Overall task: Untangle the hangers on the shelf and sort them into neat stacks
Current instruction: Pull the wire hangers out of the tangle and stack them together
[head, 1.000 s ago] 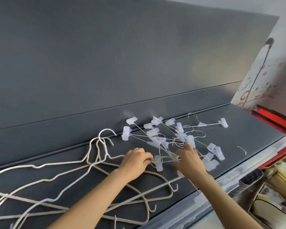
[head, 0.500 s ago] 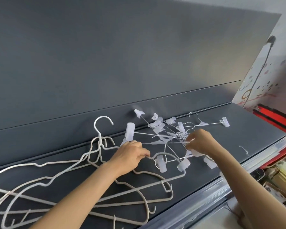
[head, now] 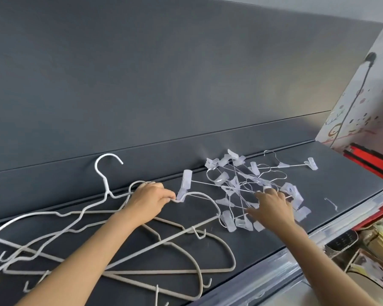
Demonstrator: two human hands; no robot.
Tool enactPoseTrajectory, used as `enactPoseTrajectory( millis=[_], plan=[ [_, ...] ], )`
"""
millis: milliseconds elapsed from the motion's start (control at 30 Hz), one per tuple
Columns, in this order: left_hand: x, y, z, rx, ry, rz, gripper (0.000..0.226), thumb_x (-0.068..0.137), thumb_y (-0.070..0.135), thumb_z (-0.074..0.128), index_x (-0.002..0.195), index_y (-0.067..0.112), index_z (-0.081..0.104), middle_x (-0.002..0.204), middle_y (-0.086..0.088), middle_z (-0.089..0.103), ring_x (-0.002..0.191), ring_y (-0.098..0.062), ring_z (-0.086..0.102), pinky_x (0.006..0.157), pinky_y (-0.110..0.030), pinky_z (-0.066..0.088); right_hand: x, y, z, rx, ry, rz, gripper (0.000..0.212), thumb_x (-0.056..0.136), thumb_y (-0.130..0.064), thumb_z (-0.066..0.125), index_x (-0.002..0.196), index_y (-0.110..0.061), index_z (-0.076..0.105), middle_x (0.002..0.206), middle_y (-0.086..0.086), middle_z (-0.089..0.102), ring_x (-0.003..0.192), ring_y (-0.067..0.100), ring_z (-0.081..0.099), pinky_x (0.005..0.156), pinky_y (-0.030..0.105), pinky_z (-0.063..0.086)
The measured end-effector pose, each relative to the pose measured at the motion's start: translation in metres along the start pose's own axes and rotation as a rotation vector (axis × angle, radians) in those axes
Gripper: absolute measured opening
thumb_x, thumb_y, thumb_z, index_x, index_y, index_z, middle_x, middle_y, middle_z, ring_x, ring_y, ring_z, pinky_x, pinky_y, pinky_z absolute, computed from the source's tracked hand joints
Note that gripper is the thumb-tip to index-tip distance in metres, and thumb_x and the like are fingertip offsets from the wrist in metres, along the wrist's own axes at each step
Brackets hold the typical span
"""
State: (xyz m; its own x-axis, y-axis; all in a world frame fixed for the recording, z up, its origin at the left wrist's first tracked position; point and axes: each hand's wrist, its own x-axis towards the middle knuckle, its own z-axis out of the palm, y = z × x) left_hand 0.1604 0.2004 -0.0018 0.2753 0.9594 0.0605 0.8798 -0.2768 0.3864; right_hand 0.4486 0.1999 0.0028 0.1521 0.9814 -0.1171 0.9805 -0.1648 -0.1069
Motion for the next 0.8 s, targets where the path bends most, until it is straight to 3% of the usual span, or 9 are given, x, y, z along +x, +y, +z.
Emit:
enactPoseTrajectory(
  millis=[100,200,300,500,600,667,800],
  plan=[
    [-0.003,-0.007,-0.001,-0.02,0.026,0.01,0.023,0.093,0.019,0.05,0.105,0.029,0.067,0.088,0.001,0.056,0.091,-0.014,0.046,0.083,-0.024,0.028,-0.022,-0.011,0.012,0.121,0.148,-0.077,0.039,0.085,-0.031,0.053,0.122,-0.019,0.054,0.13,0.004,0.048,0.122,0.026,0.04,0.097,0.038,0.036],
    [-0.008,-0.015,-0.003,-0.041,0.032,0.026,0.022,0.092,0.018,0.052,0.104,0.028,0.068,0.076,0.013,0.047,0.085,-0.011,0.041,0.08,-0.022,0.026,-0.038,-0.02,0.029,0.185,0.075,-0.134,0.039,0.087,-0.036,0.05,0.124,-0.023,0.051,0.126,0.003,0.05,0.117,0.023,0.047,0.091,0.034,0.042],
    [-0.015,-0.02,-0.008,-0.046,0.006,0.05,0.021,0.092,0.019,0.052,0.103,0.026,0.069,0.068,0.015,0.04,0.075,-0.004,0.041,0.076,-0.021,0.024,-0.043,-0.024,0.045,0.056,-0.008,-0.197,0.043,0.089,-0.04,0.048,0.13,-0.031,0.042,0.126,0.003,0.047,0.12,0.024,0.045,0.097,0.036,0.037],
    [-0.034,-0.032,-0.016,-0.003,-0.219,0.032,0.021,0.093,0.025,0.05,0.1,0.034,0.068,0.073,0.015,0.044,0.079,0.004,0.04,0.083,-0.02,0.023,-0.037,-0.021,0.049,0.109,0.037,-0.252,0.039,0.086,-0.011,0.051,0.122,-0.025,0.055,0.129,0.004,0.051,0.119,0.026,0.048,0.097,0.035,0.038],
    [-0.038,-0.033,-0.012,-0.023,-0.235,0.016,0.022,0.093,0.025,0.049,0.102,0.032,0.068,0.077,0.013,0.046,0.09,-0.006,0.044,0.091,-0.024,0.024,-0.043,-0.04,0.042,0.128,0.118,-0.242,0.042,0.086,-0.017,0.054,0.128,-0.022,0.051,0.136,0.006,0.045,0.125,0.029,0.042,0.102,0.038,0.034],
    [-0.04,-0.029,-0.006,-0.038,-0.245,0.018,0.022,0.093,0.025,0.05,0.103,0.031,0.068,0.077,0.014,0.046,0.096,-0.012,0.046,0.097,-0.029,0.029,-0.053,-0.066,0.037,0.232,0.146,-0.359,0.038,0.088,-0.023,0.054,0.126,-0.017,0.052,0.131,0.007,0.05,0.119,0.029,0.047,0.097,0.037,0.037],
    [-0.051,-0.033,-0.004,-0.077,-0.17,0.031,0.028,0.09,0.027,0.055,0.117,0.031,0.062,0.105,0.008,0.059,0.106,-0.01,0.046,0.1,-0.029,0.032,-0.066,-0.119,0.041,0.215,-0.037,-0.518,0.039,0.09,-0.041,0.047,0.119,-0.016,0.054,0.121,0.004,0.057,0.114,0.025,0.051,0.093,0.034,0.039]
  ],
)
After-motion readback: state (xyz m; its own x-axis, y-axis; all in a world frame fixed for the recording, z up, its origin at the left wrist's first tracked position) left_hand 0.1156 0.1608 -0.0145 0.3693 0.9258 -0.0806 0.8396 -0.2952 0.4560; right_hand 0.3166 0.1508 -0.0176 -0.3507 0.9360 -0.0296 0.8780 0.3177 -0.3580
